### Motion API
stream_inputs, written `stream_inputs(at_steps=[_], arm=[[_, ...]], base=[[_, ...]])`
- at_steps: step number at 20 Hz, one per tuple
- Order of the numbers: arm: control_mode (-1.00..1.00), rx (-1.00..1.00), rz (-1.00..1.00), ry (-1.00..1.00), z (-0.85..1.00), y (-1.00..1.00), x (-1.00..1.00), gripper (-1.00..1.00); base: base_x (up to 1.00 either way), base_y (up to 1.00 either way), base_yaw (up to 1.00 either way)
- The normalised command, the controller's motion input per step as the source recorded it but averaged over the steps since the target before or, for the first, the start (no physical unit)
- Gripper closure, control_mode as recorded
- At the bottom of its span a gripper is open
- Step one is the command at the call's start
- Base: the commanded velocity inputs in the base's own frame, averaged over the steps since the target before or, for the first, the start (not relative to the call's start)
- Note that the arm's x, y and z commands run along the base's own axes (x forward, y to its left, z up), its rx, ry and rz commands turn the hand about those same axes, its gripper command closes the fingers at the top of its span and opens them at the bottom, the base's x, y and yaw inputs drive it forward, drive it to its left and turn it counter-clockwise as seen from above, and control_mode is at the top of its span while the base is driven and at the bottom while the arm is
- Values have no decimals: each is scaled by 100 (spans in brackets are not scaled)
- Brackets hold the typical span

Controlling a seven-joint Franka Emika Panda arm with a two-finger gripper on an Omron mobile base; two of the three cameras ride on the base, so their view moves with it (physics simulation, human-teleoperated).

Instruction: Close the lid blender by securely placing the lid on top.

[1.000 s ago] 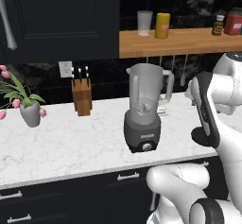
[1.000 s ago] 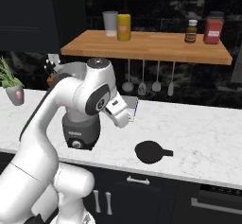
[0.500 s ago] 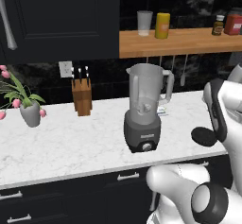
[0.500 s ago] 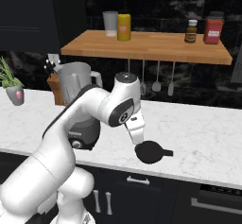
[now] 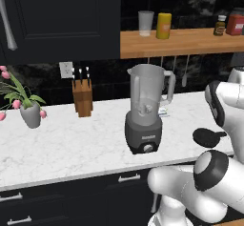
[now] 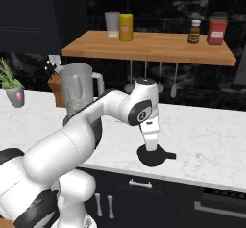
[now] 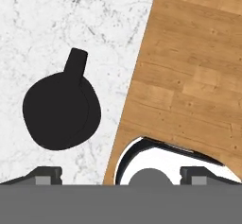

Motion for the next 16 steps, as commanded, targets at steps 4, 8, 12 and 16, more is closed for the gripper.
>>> stream_inputs(at_steps=[4,8,12,16], arm=[[-100,0,-8,8,-24,-29,10,-100],[-100,0,-3,1,-28,-21,10,-100],[-100,0,-1,0,-31,-13,5,-100],[-100,0,0,0,-30,-9,2,-100]], base=[[0,0,0],[0,0,0],[0,0,0],[0,0,0]])
